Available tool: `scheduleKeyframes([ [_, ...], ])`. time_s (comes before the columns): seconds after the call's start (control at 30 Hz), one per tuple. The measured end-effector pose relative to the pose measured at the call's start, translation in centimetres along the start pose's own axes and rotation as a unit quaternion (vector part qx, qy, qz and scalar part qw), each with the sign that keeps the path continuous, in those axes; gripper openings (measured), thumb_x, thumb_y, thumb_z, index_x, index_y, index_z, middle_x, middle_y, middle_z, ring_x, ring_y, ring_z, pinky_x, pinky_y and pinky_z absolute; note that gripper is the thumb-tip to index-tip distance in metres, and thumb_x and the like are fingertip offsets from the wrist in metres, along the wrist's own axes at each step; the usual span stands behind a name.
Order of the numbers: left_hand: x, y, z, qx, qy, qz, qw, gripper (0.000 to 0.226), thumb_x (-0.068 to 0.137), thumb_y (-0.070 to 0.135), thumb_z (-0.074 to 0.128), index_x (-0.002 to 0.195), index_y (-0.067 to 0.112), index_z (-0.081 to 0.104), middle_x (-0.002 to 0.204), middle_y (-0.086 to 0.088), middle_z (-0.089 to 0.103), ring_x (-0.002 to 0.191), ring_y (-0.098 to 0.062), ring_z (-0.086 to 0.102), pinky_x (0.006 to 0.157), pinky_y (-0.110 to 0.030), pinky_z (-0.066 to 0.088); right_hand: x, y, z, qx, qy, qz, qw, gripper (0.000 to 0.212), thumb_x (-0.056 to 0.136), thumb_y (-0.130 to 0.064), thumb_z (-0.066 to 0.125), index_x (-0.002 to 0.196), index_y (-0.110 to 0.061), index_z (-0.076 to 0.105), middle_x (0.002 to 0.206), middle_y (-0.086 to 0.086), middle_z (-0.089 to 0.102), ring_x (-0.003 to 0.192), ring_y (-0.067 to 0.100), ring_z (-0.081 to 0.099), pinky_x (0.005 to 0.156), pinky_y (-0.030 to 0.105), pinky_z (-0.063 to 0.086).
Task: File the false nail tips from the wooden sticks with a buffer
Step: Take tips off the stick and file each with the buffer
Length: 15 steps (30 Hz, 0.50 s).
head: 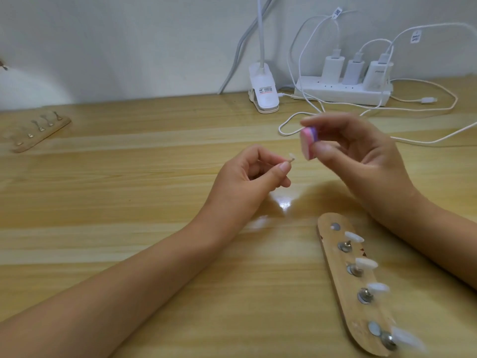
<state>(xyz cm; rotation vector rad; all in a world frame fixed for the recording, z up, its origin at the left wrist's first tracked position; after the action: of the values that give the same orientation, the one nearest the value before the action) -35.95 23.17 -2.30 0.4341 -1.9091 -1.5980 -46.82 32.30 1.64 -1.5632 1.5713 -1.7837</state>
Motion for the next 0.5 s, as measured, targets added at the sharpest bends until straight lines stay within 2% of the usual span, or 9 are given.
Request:
scheduleKeyframes([
  [0.1, -0.04, 0.04, -0.03, 0.002, -0.002, 0.005, 1.0, 0.011, 0.092, 0.013, 0.065, 0.084, 0.02, 0.062, 0.068, 0.006, 0.07, 0.071, -0.004, 0.063, 0.069, -0.014, 0.047, -0.16, 0.51, 1.36, -0.012, -0.051, 0.024, 0.998, 0.022, 0.088, -0.013, 0.063, 0.109, -0.014, 0.065, 0.101, 0.005, 0.066, 0.094, 0.016, 0.063, 0.09, 0.035, 0.051],
  [0.2, -0.13, 0.12, 0.24, 0.006, -0.011, 0.008, 1.0, 0.009, 0.091, 0.014, 0.066, 0.084, 0.019, 0.062, 0.069, 0.005, 0.07, 0.072, -0.005, 0.064, 0.068, -0.015, 0.047, -0.21, -0.12, 0.87, 0.006, -0.027, 0.004, 1.0, 0.021, 0.087, -0.008, 0.06, 0.108, -0.014, 0.061, 0.098, 0.008, 0.063, 0.092, 0.017, 0.063, 0.086, 0.03, 0.053],
  [0.27, -0.18, 0.21, 0.27, 0.006, -0.009, 0.009, 1.0, 0.01, 0.091, 0.014, 0.066, 0.083, 0.017, 0.061, 0.069, 0.005, 0.071, 0.071, -0.004, 0.065, 0.067, -0.014, 0.047, -0.29, 0.04, 1.2, 0.013, -0.039, 0.013, 0.999, 0.021, 0.087, -0.007, 0.062, 0.107, -0.013, 0.06, 0.099, 0.012, 0.063, 0.095, 0.018, 0.064, 0.085, 0.029, 0.054],
  [0.37, -0.23, 0.27, 0.29, 0.009, -0.01, 0.007, 1.0, 0.008, 0.091, 0.016, 0.065, 0.085, 0.017, 0.061, 0.07, 0.005, 0.071, 0.073, -0.005, 0.065, 0.069, -0.019, 0.047, -0.36, 0.06, 1.11, 0.013, -0.034, 0.0, 0.999, 0.026, 0.089, 0.006, 0.06, 0.106, -0.014, 0.058, 0.103, 0.018, 0.064, 0.1, 0.018, 0.064, 0.084, 0.025, 0.053],
  [0.43, -0.24, 0.29, 0.35, 0.012, -0.011, 0.006, 1.0, 0.008, 0.091, 0.016, 0.065, 0.085, 0.017, 0.061, 0.071, 0.003, 0.071, 0.074, -0.007, 0.065, 0.069, -0.02, 0.047, -0.32, 0.22, 1.1, 0.012, -0.038, 0.002, 0.999, 0.027, 0.089, 0.008, 0.059, 0.107, -0.012, 0.057, 0.102, 0.016, 0.065, 0.101, 0.019, 0.064, 0.085, 0.028, 0.054],
  [0.5, -0.27, 0.38, 0.29, 0.009, -0.007, 0.01, 1.0, 0.008, 0.091, 0.014, 0.065, 0.084, 0.016, 0.062, 0.072, 0.001, 0.071, 0.072, -0.007, 0.064, 0.066, -0.018, 0.048, -0.4, 0.82, 1.46, 0.007, -0.053, 0.026, 0.998, 0.025, 0.091, 0.007, 0.06, 0.106, -0.012, 0.059, 0.101, 0.01, 0.066, 0.102, 0.017, 0.065, 0.088, 0.038, 0.056],
])
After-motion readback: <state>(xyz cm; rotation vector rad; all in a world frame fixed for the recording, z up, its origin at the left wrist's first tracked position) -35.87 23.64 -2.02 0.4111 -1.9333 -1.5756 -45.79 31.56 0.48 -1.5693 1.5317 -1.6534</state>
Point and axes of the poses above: each hand's wrist, its own x-axis towards the middle knuckle, its own z-axis out of the palm, y = z × x, the point moved 10 cm from there along x, towards the middle knuckle
